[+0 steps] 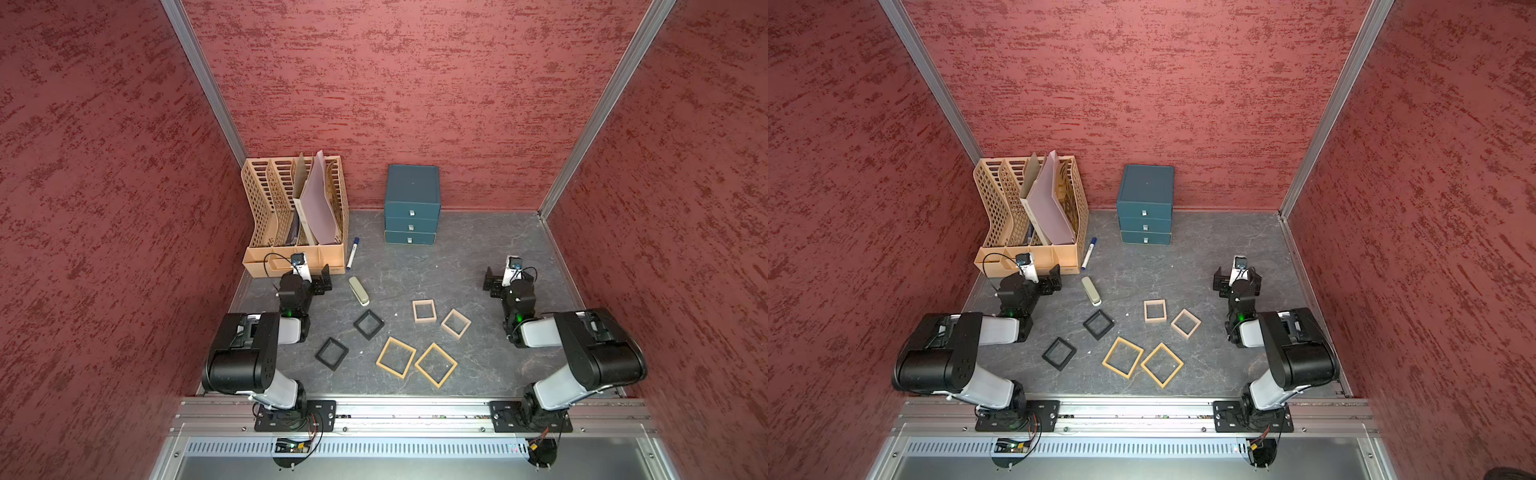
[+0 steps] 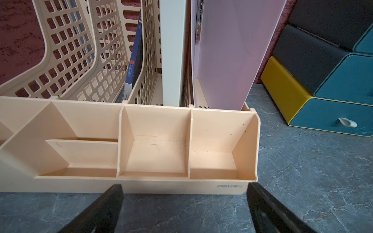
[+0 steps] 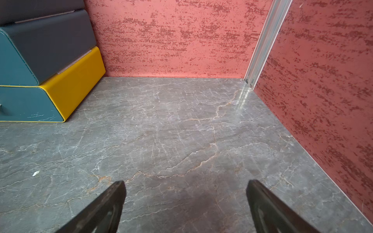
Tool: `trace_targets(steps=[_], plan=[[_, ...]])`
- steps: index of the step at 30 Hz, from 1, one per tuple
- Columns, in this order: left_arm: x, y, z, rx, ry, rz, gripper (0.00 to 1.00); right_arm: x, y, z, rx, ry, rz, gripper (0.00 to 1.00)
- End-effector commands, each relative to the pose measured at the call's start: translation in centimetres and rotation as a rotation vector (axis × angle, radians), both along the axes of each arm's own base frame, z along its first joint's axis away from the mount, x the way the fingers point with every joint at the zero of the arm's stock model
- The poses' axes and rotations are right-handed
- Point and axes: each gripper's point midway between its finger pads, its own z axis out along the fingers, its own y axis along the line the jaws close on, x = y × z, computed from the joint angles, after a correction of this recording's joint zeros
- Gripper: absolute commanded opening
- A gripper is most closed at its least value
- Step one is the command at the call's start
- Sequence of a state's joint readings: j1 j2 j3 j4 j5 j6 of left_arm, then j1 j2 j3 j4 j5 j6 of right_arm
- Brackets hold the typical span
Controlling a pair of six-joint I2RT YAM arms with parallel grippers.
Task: Place the brooch boxes into the drawer by color
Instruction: Open the drawer in the storage box.
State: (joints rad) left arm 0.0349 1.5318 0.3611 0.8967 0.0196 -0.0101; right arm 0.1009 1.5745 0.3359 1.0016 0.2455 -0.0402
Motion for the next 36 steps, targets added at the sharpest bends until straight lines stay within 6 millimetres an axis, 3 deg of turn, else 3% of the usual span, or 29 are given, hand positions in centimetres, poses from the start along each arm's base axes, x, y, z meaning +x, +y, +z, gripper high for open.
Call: trace_targets(steps=[1, 19, 22, 24, 25, 27, 28, 31, 33, 36], plan=[[0.4, 0.0, 0.6, 0.013, -0.015, 0.001, 1.00, 0.5, 0.0, 1.2, 0.016, -0.035, 0.005, 0.98], [0.3, 0.1, 1.0, 0.019, -0.031, 0.012, 1.00, 0.1, -0.1, 1.8, 0.010, -0.061, 0.002, 0.99], [-0.4, -0.8, 4.8, 0.103, -0.033, 0.056, 1.00, -1.3, -0.1, 4.8, -0.010, -0.117, -0.024, 0.99], [-0.8, -2.6, 9.1, 0.130, -0.079, 0.047, 1.00, -2.2, 0.7, 8.5, -0.024, -0.157, -0.010, 0.98], [-1.0, -3.9, 12.0, 0.131, -0.137, 0.033, 1.00, -2.8, 1.0, 10.9, 0.024, -0.194, 0.006, 0.98], [-1.3, -5.6, 15.4, 0.084, -0.157, 0.045, 1.00, -3.8, 0.8, 15.1, 0.225, -0.220, -0.029, 0.99], [-1.3, -6.3, 16.1, 0.006, -0.090, 0.039, 1.00, -4.3, 1.1, 15.9, 0.368, -0.164, -0.039, 0.98], [-0.9, -7.4, 16.0, -0.326, 0.042, 0.054, 1.00, -5.2, 2.1, 15.7, 0.716, -0.062, -0.058, 0.99], [0.5, -8.8, 16.6, -0.450, 0.083, -0.057, 1.00, -4.2, 5.4, 16.8, 0.783, -0.027, 0.130, 0.98], [2.7, -11.0, 16.6, -0.464, 0.249, -0.104, 1.00, -2.5, 8.3, 15.3, 0.912, 0.172, 0.175, 0.98]])
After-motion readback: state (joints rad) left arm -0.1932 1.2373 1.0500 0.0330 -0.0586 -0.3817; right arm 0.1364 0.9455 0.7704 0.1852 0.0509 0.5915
